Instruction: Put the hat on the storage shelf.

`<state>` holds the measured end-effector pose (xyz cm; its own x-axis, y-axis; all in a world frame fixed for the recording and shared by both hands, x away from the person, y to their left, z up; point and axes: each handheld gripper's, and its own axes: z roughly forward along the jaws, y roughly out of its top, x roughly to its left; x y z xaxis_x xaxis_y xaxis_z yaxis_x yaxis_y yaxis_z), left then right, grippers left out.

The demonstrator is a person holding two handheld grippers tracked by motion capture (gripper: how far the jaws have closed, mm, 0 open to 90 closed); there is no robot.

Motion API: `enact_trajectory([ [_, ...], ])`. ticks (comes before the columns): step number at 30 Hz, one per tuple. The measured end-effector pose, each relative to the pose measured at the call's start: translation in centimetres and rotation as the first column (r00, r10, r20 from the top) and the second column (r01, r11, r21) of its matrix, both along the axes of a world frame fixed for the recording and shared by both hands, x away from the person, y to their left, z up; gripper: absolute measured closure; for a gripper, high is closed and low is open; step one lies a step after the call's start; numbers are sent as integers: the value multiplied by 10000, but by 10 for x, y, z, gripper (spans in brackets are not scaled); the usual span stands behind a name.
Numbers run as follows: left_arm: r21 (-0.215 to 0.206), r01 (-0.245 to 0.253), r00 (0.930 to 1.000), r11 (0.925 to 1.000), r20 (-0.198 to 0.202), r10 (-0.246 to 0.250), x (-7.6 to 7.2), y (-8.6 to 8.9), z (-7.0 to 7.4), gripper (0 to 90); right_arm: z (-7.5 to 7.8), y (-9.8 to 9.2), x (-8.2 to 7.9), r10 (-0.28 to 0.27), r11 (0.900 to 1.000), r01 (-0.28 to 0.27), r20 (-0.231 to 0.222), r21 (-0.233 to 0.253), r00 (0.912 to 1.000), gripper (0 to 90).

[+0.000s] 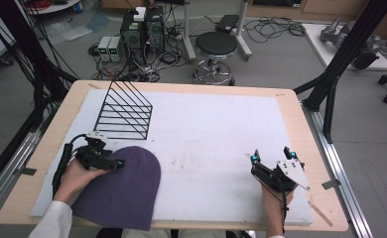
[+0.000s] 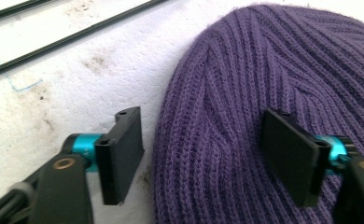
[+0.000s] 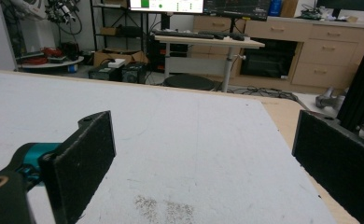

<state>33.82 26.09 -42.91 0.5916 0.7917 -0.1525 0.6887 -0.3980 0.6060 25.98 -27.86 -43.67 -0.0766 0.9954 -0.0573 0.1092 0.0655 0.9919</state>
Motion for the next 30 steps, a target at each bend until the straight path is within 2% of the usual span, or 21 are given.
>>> enact_trajectory([
  [3,-56,-21,10000,10000,55,21,-2,0,0,389,0,0,0,79,10000,-79,26,52,10000,52],
  [6,-114,149,9999,9998,6,-149,-4,-1,1,503,0,0,0,100,9999,-100,59,8,9999,52],
  [9,-538,306,9993,9981,-179,-316,-5,0,0,666,0,0,0,87,10000,-87,61,11,9999,52],
  [12,-831,334,9992,9960,-200,-351,-7,3,0,748,0,0,0,71,10000,-71,38,34,10000,52],
  [15,-1003,329,9988,9944,-320,-363,-7,4,0,776,0,-1,0,71,10000,-71,17,0,10000,52],
  [22,-1068,286,9992,9939,-239,-314,-8,5,0,783,0,-2,0,46,10000,-46,70,17,10000,52],
  [30,-784,616,9969,9950,544,-574,-14,5,2,785,0,-2,0,46,10000,-46,55,65,10000,52],
])
